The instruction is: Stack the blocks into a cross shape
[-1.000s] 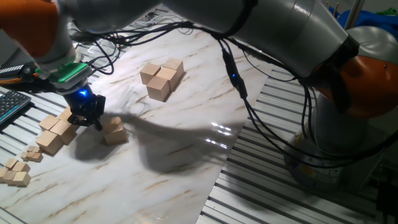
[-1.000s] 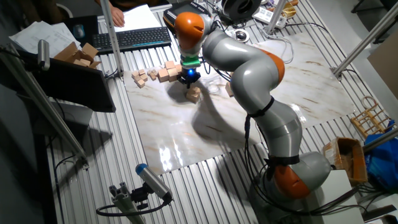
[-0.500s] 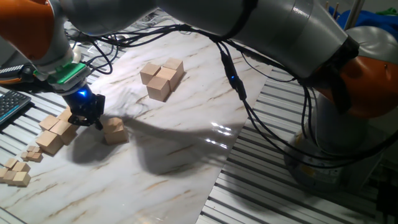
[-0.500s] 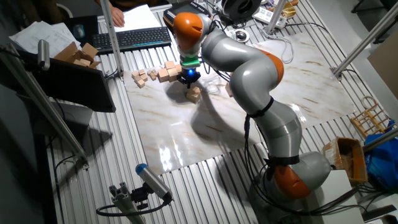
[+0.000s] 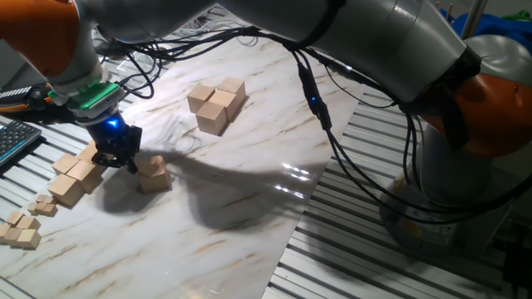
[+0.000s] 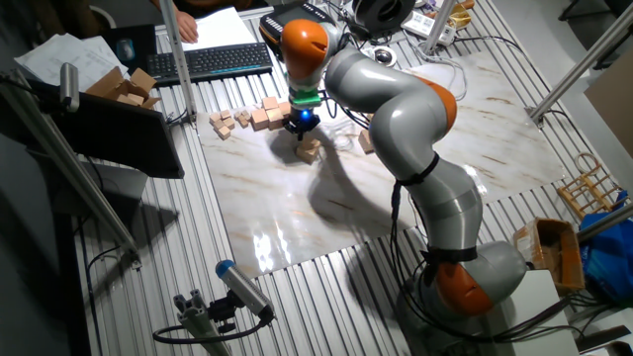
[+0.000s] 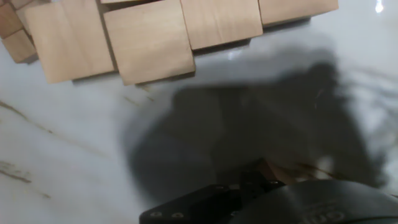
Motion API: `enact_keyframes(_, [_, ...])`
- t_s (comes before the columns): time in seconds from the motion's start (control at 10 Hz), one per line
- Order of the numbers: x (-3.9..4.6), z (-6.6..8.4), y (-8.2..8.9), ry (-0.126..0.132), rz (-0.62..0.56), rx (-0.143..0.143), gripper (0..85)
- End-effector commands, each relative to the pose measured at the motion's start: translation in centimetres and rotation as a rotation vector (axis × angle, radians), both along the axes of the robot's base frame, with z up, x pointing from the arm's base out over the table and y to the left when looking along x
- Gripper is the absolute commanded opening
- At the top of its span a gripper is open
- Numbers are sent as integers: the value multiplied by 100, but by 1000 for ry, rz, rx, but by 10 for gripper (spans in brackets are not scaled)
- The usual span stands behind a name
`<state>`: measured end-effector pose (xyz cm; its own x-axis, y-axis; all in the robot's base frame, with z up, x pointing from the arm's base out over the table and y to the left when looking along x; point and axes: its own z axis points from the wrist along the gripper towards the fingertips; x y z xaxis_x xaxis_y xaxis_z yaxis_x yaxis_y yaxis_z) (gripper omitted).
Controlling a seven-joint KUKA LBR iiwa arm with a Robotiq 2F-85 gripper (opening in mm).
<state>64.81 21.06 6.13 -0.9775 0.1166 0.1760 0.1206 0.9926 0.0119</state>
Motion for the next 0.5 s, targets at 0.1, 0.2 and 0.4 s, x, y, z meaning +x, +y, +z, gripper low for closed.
enact_keyframes(0.1, [-1, -1, 1, -10, 23, 4, 0])
enact_keyframes(0.2, [-1, -1, 1, -11, 29, 10, 0])
enact_keyframes(0.4, [-1, -1, 1, -19, 38, 9, 0])
